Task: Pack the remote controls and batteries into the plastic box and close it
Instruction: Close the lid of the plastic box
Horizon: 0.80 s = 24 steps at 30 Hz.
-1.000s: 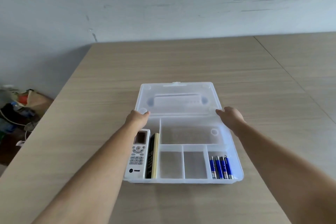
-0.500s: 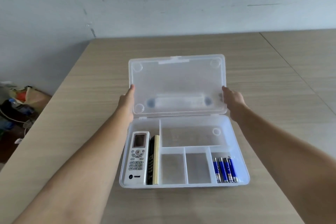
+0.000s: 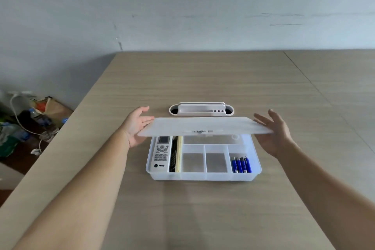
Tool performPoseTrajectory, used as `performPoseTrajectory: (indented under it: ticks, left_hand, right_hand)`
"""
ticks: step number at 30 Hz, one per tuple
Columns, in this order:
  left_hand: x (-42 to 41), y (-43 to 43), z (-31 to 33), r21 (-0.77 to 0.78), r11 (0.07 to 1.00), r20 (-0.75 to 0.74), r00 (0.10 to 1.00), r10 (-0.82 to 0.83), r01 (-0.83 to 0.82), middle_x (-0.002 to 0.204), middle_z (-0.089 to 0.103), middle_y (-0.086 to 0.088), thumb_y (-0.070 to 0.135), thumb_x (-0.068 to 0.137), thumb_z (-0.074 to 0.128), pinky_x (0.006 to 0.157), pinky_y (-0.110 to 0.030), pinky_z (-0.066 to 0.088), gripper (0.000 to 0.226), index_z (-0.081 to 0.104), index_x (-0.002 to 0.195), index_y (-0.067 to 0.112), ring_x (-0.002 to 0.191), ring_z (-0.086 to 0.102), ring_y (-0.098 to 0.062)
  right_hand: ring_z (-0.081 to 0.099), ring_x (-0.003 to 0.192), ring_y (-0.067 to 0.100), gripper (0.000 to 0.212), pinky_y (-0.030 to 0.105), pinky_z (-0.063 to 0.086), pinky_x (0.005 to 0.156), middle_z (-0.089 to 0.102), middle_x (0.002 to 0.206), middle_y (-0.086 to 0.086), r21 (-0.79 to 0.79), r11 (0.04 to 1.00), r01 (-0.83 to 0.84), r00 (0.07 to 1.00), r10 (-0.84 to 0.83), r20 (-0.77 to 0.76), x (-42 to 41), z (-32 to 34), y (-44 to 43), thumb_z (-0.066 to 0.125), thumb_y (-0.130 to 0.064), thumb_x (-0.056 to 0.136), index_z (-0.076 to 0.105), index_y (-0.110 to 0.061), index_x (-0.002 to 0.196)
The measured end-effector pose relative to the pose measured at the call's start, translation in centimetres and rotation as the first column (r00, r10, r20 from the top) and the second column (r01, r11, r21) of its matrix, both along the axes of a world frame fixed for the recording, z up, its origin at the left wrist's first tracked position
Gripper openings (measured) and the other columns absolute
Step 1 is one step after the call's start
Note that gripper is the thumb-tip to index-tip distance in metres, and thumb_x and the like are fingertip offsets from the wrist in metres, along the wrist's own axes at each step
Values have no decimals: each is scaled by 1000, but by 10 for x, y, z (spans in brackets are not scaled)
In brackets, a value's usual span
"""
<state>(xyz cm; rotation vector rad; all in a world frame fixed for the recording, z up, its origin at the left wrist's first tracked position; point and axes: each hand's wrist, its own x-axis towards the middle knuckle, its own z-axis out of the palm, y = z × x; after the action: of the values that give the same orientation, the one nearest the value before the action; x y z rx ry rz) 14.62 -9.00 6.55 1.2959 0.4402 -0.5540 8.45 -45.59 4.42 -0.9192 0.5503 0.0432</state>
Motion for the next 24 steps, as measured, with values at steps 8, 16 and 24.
performPoseTrajectory:
  ticks: [8, 16, 24]
  left_hand:
    - [-67, -26, -50, 680, 722, 134, 946, -295, 128, 143, 47, -6, 27, 86, 66, 82, -24, 45, 65, 40, 144, 10, 108, 56, -19]
    - [-118, -79, -84, 998, 58, 48, 557, -829, 0, 163, -2, -5, 55, 93, 38, 121, -40, 5, 79, 7, 153, 13, 150, -3, -21]
    - [-142, -79, -115, 995, -100, -77, 509, -857, -17, 155, -32, 2, 64, 91, 28, 116, -39, -17, 89, -30, 143, 23, 142, -31, -15]
  right_hand:
    - [59, 110, 27, 24, 36, 45, 91, 62, 122, 15, -634, 731, -252, 967, 180, -177, -50, -23, 13, 55, -27, 92, 64, -12, 109]
    - [0, 148, 16, 62, 36, 4, 120, 4, 161, 0, -939, -278, -202, 802, 503, -321, -82, -53, 91, 43, -41, 94, 22, -21, 149]
    - [-25, 141, 14, 88, 41, -8, 119, -27, 152, -6, -777, -619, -116, 732, 476, -488, -112, -91, 87, 35, -57, 89, -27, -23, 141]
